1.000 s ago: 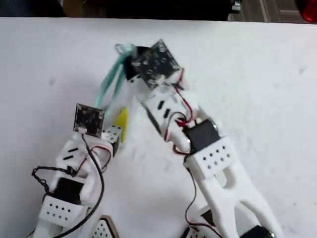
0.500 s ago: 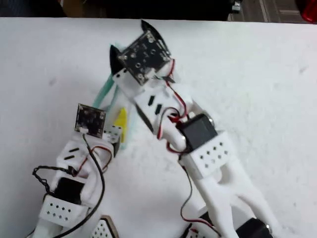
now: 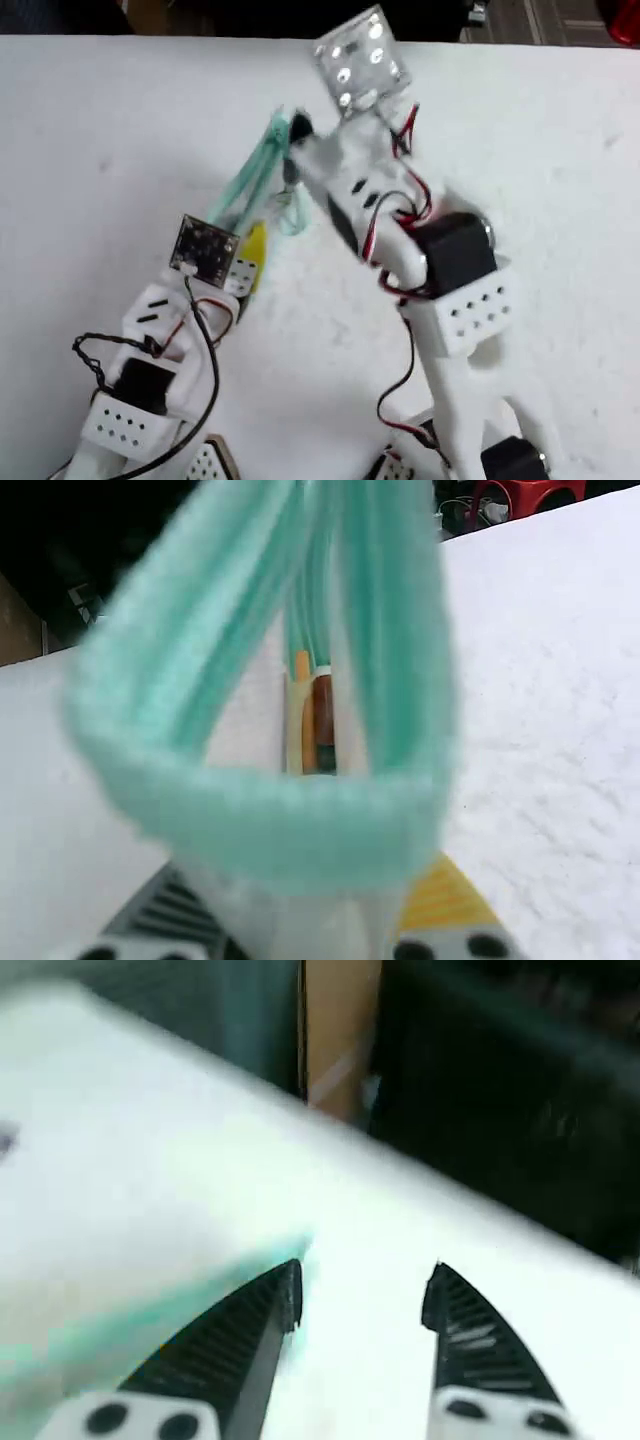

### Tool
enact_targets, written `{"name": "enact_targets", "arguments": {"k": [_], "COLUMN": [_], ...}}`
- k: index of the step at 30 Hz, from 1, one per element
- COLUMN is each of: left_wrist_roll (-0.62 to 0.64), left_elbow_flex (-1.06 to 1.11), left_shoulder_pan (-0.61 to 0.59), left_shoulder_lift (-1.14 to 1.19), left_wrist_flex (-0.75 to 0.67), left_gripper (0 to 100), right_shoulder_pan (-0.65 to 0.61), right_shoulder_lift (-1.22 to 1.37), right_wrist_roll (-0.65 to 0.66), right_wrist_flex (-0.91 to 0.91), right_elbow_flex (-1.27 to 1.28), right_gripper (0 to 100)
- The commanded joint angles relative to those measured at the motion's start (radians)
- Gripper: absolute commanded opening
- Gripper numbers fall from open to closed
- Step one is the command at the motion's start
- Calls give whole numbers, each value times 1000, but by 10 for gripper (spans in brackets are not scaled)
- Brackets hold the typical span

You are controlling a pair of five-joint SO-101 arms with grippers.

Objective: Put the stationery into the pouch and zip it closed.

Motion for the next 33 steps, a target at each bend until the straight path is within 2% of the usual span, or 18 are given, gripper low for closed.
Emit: {"name": "enact_targets", "arguments": {"k": [1,6,17,22,27,29,32,33], "left_wrist_roll": [-17,-20,-21,-21,-21,-21,-21,-21], "left_elbow_flex": [-23,-25,-25,-25,-25,-25,-25,-25], "left_shoulder_pan": [12,8,10,10,12,12,8,7], "left_shoulder_lift": [-15,-15,-15,-15,-15,-15,-15,-15], "left_wrist_flex": [-20,-17,-17,-17,-17,-17,-17,-17], "left_gripper": [41,23,22,22,22,22,22,22], "right_shoulder_pan": [-33,-59,-61,-74,-64,-44,24,47], "right_shoulder_lift": [-58,-154,-239,-208,-41,25,71,68], "right_wrist_roll": [100,109,109,109,117,117,110,110], "right_wrist_flex": [56,-73,-544,-708,-819,-858,-885,-881], "right_elbow_flex": [86,324,816,911,918,898,859,850], "right_gripper": [181,183,183,182,180,142,2,24]}}
